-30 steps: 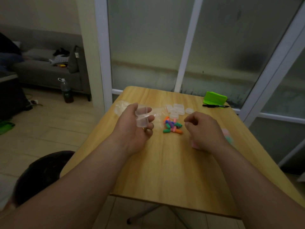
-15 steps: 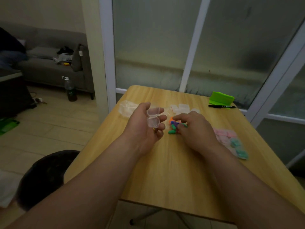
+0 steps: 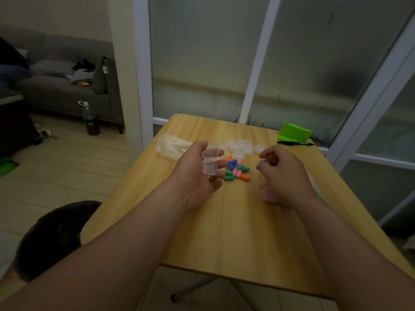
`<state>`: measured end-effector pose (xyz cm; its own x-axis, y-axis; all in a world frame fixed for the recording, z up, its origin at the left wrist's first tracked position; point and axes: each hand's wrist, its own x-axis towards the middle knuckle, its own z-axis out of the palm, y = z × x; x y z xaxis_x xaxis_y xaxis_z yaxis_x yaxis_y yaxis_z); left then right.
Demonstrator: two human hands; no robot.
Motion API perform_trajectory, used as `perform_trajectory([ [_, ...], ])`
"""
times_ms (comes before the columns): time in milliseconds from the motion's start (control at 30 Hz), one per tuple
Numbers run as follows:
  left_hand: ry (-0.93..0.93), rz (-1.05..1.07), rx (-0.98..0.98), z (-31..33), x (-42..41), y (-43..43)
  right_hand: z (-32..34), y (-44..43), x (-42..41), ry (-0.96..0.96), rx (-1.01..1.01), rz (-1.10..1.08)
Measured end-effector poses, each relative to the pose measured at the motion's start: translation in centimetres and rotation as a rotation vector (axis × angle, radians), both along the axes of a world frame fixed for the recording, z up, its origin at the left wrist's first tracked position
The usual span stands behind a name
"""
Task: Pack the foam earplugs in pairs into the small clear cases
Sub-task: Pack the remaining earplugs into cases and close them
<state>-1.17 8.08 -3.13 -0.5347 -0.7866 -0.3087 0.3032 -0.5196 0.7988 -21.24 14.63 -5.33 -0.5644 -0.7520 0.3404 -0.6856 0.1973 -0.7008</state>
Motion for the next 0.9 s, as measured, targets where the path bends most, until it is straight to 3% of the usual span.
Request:
perform_trajectory([
  [267,-0.031,-0.065,0.003,-0.7,-1.1,1.3,0.0,0.7,-0.2,0.002,-0.016,0.007],
  [467,-0.004,-0.134,0.032,-1.2,-2.2,2.1,1.8,1.7,2.2,-0.065,-0.142,0.197],
  [700,0.057,-0.162,0.029,-1.1,-2.2,2.2,1.6,2.5,4.5,0.060,0.013,0.349],
  [900,0.083,-0.131,0.039,-1.2,-2.3,1.9,1.5,2.5,4.5,0.032,0.015,0.393],
])
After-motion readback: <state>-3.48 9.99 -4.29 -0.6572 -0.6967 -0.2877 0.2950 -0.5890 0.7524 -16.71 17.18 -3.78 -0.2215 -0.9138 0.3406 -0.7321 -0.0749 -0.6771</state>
